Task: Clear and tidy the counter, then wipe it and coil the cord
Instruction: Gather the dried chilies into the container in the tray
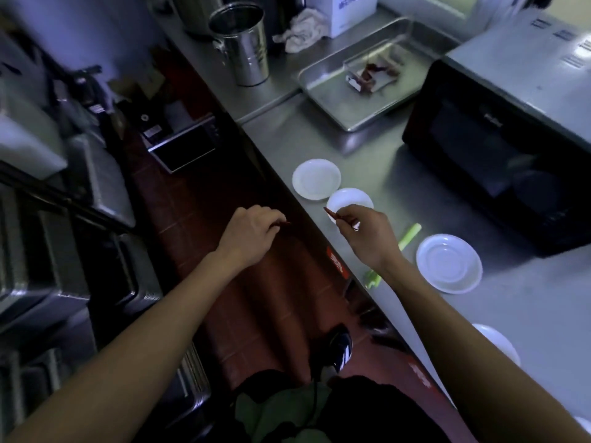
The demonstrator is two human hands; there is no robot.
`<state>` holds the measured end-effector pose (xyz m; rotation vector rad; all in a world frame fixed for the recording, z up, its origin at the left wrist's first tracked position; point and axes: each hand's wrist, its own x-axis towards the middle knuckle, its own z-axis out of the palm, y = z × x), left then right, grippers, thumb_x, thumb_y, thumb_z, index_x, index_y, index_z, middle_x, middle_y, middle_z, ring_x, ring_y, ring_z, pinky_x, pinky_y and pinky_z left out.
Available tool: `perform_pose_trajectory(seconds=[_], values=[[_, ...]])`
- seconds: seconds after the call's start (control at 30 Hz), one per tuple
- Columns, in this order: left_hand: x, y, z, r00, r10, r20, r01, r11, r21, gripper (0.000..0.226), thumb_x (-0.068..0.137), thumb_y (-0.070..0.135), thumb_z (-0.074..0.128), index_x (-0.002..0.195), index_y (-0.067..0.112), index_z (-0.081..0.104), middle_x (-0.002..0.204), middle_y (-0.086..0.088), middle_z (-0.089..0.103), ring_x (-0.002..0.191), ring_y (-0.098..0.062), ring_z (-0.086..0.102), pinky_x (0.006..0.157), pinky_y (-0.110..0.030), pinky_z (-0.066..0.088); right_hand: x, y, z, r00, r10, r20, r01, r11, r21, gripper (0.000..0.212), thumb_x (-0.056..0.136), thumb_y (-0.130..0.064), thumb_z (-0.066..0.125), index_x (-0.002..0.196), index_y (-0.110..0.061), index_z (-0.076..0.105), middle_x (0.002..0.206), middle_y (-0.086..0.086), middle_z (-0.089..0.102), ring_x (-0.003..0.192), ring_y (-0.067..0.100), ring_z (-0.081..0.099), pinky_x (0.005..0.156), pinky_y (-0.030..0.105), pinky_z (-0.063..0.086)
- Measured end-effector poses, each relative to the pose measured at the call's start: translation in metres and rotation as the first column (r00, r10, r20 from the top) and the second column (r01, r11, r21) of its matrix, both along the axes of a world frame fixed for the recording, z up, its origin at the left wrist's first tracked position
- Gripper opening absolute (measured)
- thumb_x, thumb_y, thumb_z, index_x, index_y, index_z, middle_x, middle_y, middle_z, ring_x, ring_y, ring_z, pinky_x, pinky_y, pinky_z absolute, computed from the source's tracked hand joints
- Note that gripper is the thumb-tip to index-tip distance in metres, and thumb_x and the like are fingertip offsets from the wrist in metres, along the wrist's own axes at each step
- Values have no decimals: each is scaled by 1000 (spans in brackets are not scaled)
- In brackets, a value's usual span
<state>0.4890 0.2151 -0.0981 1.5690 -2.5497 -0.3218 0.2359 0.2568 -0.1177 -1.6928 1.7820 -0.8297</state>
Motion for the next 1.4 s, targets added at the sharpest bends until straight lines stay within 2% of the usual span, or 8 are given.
perform_pose_trajectory(seconds=[0.2, 0.43, 0.5, 0.7, 0.97, 1.17, 1.4], values=[[25, -27, -7, 998, 60, -36, -60, 998, -4, 22, 93, 20, 64, 114, 22, 70, 108, 5, 71, 102, -19, 62, 89, -42, 45, 25, -39, -2, 996, 71, 53, -71, 997, -5, 16, 89, -13, 65, 101, -19, 74, 90, -6, 74, 83, 13, 66, 81, 41, 55], [81, -62, -33, 991, 117, -67, -113, 992, 56, 20, 94, 21, 63, 113, 25, 68, 109, 7, 70, 103, -17, 61, 88, -39, 44, 76, -90, -13, 996, 84, 1, -84, 994, 69, 12, 88, -21, 69, 99, -20, 75, 89, -6, 75, 83, 12, 68, 82, 35, 55], [100, -79, -36, 988, 127, -84, -121, 991, 64, 20, 94, 22, 62, 113, 25, 68, 111, 7, 69, 105, -17, 60, 89, -38, 42, 93, -107, -11, 994, 103, -23, -102, 993, 61, 11, 88, -21, 69, 98, -21, 74, 88, -7, 76, 82, 11, 68, 81, 37, 56], [151, -153, -28, 988, 99, -121, -93, 994, 48, 22, 96, 24, 60, 116, 26, 67, 114, 7, 68, 109, -17, 58, 93, -39, 40, 141, -166, 9, 991, 90, -104, -90, 996, 5, 10, 90, -20, 67, 97, -19, 74, 88, -1, 75, 84, 21, 69, 80, 45, 55], [198, -210, -23, 979, 97, -181, -92, 995, 34, 20, 93, 21, 62, 112, 25, 68, 108, 6, 69, 107, -20, 61, 91, -43, 42, 195, -217, 21, 989, 69, -128, -71, 997, -8, 10, 87, -20, 67, 94, -20, 74, 88, -5, 75, 85, 16, 67, 81, 35, 52], [209, -244, -44, 976, 98, -194, -88, 994, 60, 19, 92, 21, 64, 110, 26, 69, 108, 7, 70, 104, -20, 61, 89, -42, 43, 197, -242, 7, 994, 30, -105, -23, 998, 62, 11, 87, -20, 67, 95, -22, 75, 87, -7, 74, 84, 13, 67, 82, 31, 53], [173, -301, -58, 983, 42, -176, -24, 994, 105, 20, 93, 21, 64, 112, 24, 69, 111, 6, 70, 106, -21, 59, 88, -39, 39, 164, -282, -18, 998, -52, -33, 55, 993, 102, 10, 89, -15, 68, 94, -20, 75, 84, -7, 72, 80, 12, 66, 75, 27, 50]])
